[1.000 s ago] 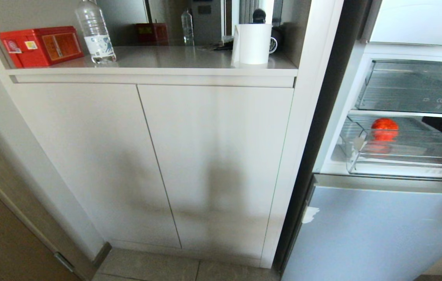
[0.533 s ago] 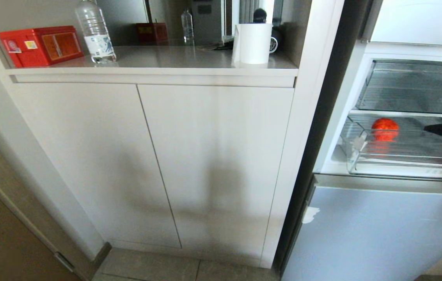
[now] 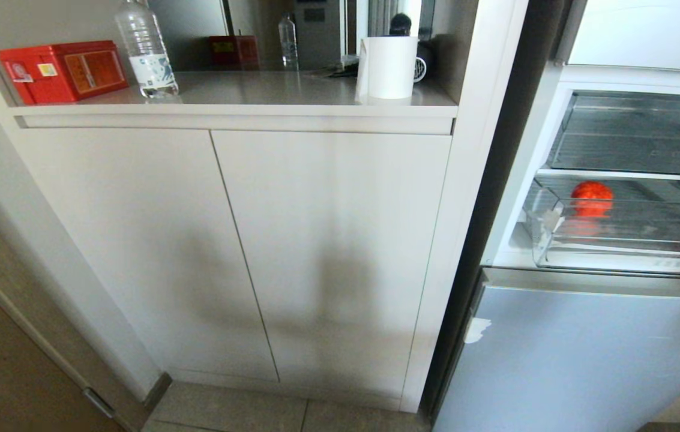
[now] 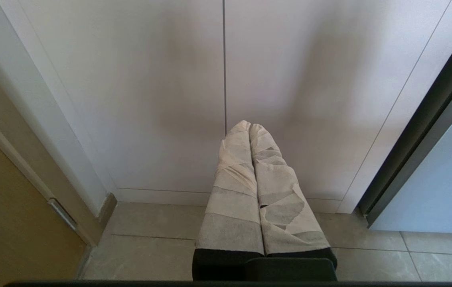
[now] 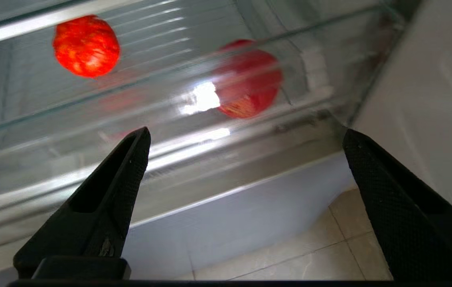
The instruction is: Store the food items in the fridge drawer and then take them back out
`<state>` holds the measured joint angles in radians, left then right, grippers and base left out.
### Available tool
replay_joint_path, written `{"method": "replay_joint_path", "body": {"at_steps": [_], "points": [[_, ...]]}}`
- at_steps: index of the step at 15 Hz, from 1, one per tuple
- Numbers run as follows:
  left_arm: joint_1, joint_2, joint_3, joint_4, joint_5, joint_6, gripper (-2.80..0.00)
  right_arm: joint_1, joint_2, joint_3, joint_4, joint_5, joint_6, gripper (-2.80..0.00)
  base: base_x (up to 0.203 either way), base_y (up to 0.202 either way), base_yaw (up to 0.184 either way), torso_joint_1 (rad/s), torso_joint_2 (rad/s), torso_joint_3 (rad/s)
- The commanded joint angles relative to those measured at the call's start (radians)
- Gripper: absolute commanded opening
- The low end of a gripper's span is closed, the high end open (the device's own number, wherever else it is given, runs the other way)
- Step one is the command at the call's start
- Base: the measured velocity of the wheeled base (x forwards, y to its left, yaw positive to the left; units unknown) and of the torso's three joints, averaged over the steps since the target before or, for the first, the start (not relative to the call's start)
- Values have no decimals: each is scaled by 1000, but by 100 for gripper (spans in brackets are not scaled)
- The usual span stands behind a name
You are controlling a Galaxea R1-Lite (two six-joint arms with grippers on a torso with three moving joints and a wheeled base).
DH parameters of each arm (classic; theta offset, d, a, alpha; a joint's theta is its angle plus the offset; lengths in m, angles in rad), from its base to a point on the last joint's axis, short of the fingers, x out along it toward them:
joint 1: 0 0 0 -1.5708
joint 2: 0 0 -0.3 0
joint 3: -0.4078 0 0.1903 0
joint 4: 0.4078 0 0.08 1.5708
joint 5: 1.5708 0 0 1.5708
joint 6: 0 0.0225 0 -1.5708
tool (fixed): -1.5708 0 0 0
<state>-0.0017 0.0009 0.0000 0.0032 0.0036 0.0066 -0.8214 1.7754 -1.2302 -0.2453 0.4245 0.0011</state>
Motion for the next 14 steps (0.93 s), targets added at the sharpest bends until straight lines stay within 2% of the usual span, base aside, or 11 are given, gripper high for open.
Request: {"method": "replay_joint_path", "body": {"at_steps": [1,4,10,14], "points": [[0,1,0,0,-1,0,-280,-32,-32,12,-2,5,-1,0,0,0,0,0,0,0],[0,1,0,0,1,0,-280,-64,-65,9,3,-1,-3,0,0,0,0,0,0,0],[0,1,0,0,0,0,-280,-205,-101,9,-1,-1,-9,0,0,0,0,0,0,0],[0,1,0,0,1,0,-280,-240,-100,23,-4,3,-7,0,0,0,0,0,0,0]]}}
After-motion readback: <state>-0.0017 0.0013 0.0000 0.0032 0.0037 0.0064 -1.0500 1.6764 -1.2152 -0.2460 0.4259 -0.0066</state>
